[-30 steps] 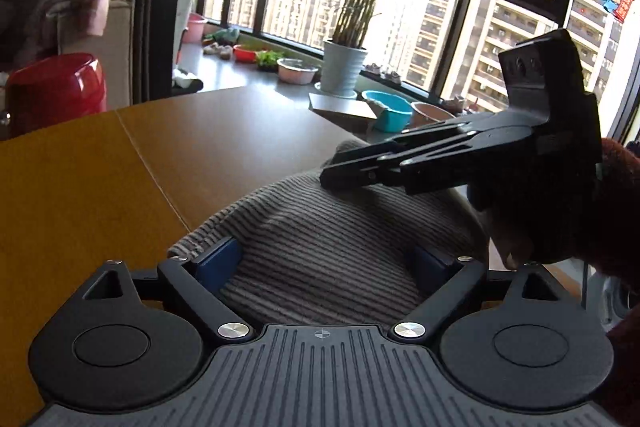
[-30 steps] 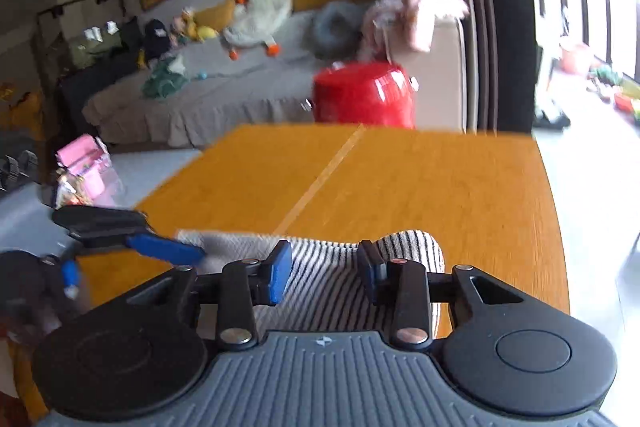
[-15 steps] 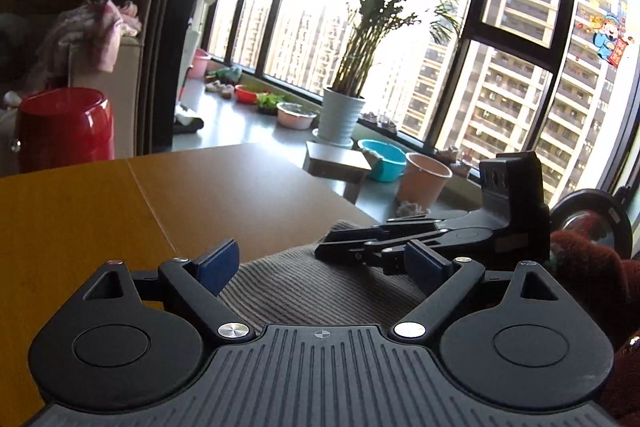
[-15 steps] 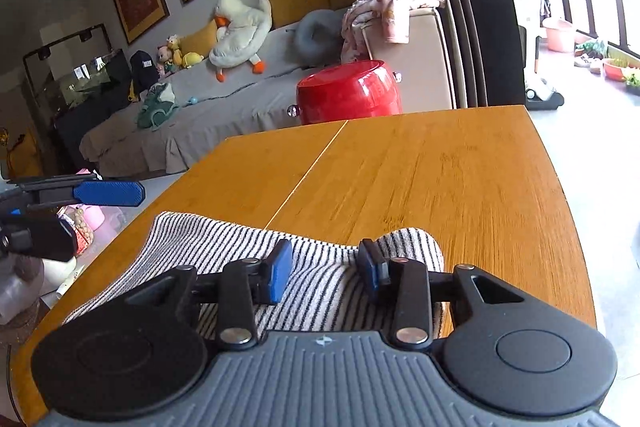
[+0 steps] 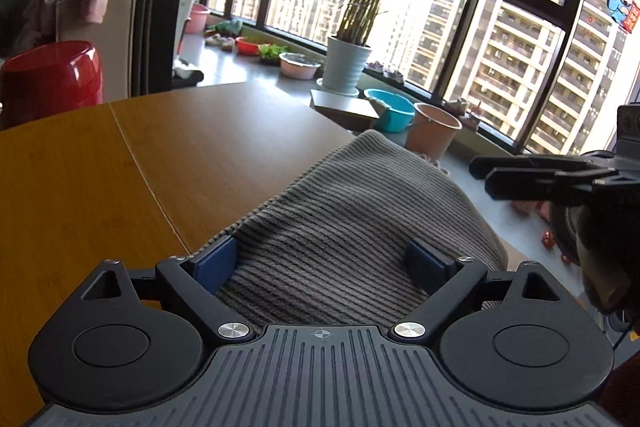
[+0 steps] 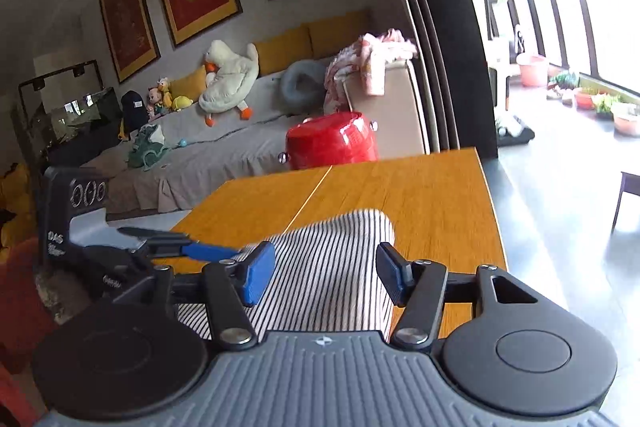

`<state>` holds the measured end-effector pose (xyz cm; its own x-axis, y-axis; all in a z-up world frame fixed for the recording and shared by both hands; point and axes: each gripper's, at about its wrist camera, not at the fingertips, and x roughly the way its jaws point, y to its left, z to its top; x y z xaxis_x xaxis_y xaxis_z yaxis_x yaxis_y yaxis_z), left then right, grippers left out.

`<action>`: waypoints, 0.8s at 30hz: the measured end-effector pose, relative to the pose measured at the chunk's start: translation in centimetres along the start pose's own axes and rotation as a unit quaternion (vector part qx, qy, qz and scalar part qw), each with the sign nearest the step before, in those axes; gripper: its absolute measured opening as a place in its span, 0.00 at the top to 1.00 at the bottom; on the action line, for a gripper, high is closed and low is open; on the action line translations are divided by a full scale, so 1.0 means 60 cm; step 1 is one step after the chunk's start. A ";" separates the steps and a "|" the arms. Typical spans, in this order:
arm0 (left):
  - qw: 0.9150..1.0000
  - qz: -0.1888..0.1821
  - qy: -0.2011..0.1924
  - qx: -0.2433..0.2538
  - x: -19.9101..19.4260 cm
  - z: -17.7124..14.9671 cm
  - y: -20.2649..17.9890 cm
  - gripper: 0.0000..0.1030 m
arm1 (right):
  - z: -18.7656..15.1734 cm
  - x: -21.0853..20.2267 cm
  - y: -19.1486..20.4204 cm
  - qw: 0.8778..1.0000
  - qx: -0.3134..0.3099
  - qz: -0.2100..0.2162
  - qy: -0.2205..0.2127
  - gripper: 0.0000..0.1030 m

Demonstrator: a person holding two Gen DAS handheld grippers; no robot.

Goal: Fold clothes

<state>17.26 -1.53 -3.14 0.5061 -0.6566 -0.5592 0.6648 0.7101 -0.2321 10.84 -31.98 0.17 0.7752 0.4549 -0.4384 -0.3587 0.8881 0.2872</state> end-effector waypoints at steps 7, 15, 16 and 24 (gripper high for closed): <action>1.000 0.012 0.007 0.016 -0.001 -0.006 -0.012 0.07 | -0.052 0.035 -0.018 0.998 0.026 -0.037 0.045 0.28; 1.000 0.006 0.002 0.008 -0.006 -0.016 -0.008 0.05 | -0.055 0.033 -0.023 0.997 0.038 -0.044 0.047 0.14; 1.000 0.006 0.002 0.007 -0.007 -0.016 -0.007 0.05 | -0.057 0.035 -0.027 0.997 0.050 -0.045 0.046 0.13; 1.000 0.001 0.000 -0.006 -0.009 -0.021 0.001 0.03 | -0.070 0.038 -0.050 0.992 0.113 -0.037 0.040 0.00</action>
<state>16.32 -0.81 -3.87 0.5073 -0.6551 -0.5600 0.6568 0.7145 -0.2409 11.50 -33.36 -5.28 0.7479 0.4015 -0.5285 -0.1697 0.8855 0.4326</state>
